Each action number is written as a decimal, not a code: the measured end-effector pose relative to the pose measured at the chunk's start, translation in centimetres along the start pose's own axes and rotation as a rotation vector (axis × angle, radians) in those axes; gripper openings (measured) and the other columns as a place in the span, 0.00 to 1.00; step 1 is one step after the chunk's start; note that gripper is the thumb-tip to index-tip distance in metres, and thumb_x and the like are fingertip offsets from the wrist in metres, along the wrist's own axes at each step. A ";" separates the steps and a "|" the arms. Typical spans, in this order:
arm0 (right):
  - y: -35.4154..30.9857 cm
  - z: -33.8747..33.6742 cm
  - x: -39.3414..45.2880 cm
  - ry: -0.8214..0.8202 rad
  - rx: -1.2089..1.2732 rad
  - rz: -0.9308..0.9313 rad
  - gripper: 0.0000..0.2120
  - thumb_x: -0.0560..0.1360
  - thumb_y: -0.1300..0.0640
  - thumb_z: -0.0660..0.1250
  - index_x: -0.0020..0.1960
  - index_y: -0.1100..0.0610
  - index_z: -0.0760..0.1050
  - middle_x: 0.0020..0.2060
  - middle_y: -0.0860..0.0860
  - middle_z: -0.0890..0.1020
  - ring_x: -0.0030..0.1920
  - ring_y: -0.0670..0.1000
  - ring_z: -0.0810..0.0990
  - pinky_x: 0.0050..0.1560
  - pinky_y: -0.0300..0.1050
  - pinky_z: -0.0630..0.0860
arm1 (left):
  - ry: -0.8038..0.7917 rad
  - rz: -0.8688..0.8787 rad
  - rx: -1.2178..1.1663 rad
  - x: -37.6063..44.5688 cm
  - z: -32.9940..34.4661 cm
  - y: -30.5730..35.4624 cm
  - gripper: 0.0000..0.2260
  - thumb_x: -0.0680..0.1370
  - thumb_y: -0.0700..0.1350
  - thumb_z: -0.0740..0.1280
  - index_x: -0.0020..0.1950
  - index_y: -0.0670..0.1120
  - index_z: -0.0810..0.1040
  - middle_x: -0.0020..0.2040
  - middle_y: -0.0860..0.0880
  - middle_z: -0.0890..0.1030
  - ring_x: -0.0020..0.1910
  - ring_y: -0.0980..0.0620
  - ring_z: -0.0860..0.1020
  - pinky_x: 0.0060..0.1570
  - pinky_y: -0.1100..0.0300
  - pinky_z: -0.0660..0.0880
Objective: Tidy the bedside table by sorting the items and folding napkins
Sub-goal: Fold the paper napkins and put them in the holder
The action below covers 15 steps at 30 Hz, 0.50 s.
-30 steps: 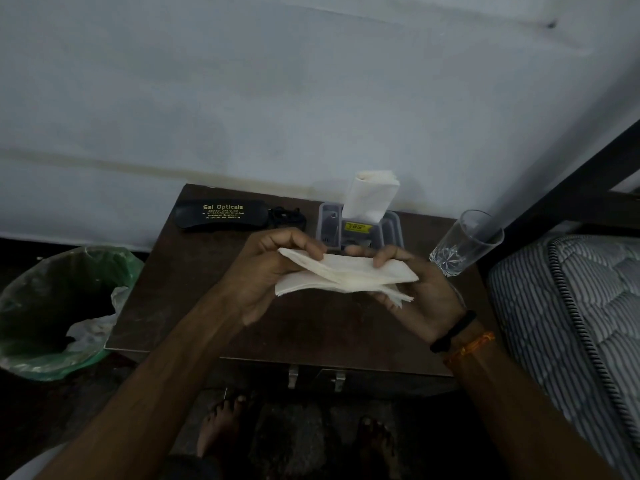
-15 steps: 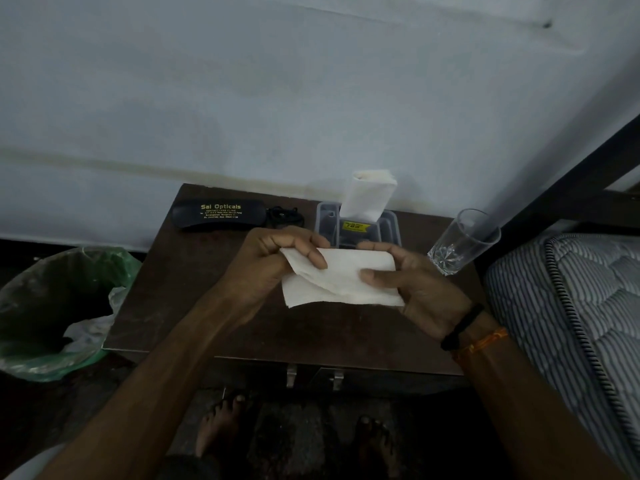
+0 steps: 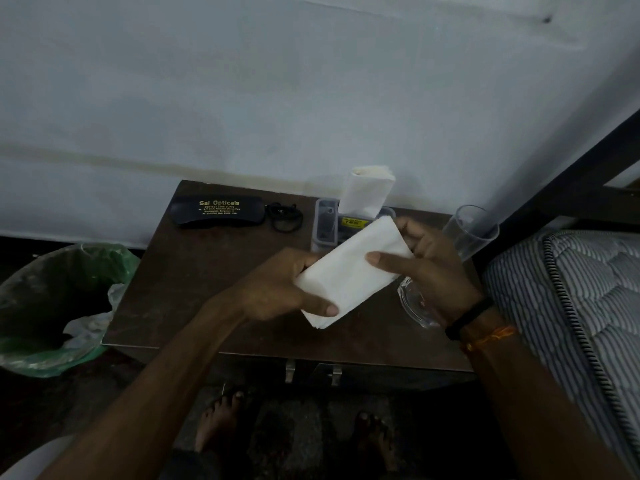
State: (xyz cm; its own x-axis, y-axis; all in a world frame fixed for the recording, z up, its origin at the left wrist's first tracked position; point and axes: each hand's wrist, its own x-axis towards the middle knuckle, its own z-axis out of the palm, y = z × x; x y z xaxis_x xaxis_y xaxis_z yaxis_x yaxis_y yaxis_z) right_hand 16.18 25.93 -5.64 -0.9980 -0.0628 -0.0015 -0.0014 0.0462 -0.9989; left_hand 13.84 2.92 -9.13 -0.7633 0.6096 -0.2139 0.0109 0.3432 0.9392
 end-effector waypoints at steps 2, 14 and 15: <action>0.0 -0.1 0.3 0.124 0.012 -0.032 0.09 0.71 0.67 0.73 0.51 0.63 0.80 0.44 0.57 0.87 0.44 0.54 0.85 0.45 0.46 0.81 | 0.038 0.007 -0.027 0.0 0.1 -0.2 0.21 0.66 0.41 0.80 0.57 0.49 0.82 0.54 0.56 0.84 0.53 0.61 0.81 0.49 0.62 0.81; 1.1 2.7 -1.9 0.075 0.081 0.222 0.21 0.71 0.55 0.75 0.61 0.59 0.77 0.53 0.54 0.85 0.52 0.53 0.85 0.51 0.50 0.83 | 0.259 0.074 -0.273 0.6 1.5 0.2 0.23 0.65 0.38 0.80 0.60 0.44 0.82 0.54 0.49 0.85 0.52 0.52 0.84 0.46 0.60 0.82; 1.3 3.1 -1.9 0.079 0.020 0.171 0.20 0.71 0.60 0.75 0.61 0.59 0.77 0.54 0.54 0.85 0.54 0.53 0.85 0.53 0.52 0.82 | 0.256 0.084 -0.240 0.6 1.7 0.3 0.23 0.66 0.38 0.80 0.60 0.44 0.82 0.54 0.49 0.85 0.53 0.51 0.83 0.47 0.57 0.82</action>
State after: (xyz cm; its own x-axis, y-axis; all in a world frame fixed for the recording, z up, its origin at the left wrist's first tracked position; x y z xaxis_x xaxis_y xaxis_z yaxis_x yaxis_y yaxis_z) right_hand 18.28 23.06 -7.09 -0.9855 0.0225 -0.1684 0.1691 0.0299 -0.9851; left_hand 14.49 4.58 -9.46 -0.9034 0.4198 -0.0879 -0.0488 0.1031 0.9935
